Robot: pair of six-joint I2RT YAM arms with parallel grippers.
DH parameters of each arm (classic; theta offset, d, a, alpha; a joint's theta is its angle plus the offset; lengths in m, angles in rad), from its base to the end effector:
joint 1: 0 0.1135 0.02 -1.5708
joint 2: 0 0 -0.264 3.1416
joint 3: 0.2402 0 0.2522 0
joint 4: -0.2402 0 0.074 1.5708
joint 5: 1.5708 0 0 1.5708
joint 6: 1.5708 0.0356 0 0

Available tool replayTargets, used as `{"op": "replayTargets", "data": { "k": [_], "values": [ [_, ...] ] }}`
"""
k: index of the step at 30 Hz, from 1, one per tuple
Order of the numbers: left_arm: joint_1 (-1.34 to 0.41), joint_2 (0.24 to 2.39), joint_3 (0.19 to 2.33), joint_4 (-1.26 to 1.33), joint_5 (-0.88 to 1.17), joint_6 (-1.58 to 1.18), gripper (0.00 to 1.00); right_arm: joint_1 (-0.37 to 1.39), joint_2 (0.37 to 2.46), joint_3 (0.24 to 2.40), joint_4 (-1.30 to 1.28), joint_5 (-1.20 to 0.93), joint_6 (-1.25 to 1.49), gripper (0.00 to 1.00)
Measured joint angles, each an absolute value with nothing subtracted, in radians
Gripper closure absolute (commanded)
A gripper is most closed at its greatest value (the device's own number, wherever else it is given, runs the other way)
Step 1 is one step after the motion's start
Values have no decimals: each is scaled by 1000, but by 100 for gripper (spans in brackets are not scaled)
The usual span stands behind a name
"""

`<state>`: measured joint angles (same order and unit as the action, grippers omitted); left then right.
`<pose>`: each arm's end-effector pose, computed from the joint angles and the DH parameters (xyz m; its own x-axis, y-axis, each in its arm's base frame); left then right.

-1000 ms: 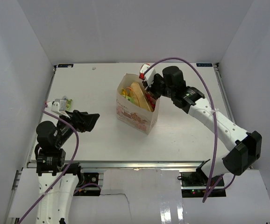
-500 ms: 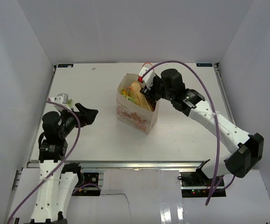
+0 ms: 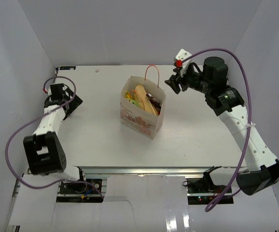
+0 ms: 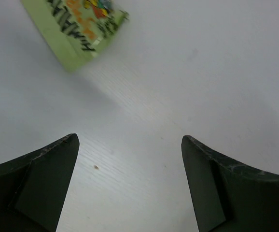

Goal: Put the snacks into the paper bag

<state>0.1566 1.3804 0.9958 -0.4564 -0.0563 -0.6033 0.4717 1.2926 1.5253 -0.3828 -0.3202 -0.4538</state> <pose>0.2888 0.0476 0.2548 -0.4969 -0.6519 -0.5728 -0.5764 0.7413 -0.3437 0.2431 0.1366 0.4661 0.1909 -0.3697 -0.9093 -0.6952 0.6031 -0.3911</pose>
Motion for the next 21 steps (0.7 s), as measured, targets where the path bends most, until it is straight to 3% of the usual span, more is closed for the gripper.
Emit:
{"op": "replayTargets", "data": {
  "k": [6, 13, 15, 21],
  "values": [
    [243, 1815, 1277, -445, -121, -456, 2, 303, 1225, 1396, -413, -489, -423, 23],
    [239, 2034, 1491, -448, -130, -272, 4, 180, 1226, 1325, -436, -630, -394, 21],
    [238, 2069, 1516, -444, -133, -249, 8, 168, 1226, 1325, -437, -656, -386, 21],
    [238, 2116, 1540, -447, -147, -207, 33, 155, 1245, 1326, -437, -715, -367, 21]
  ]
}}
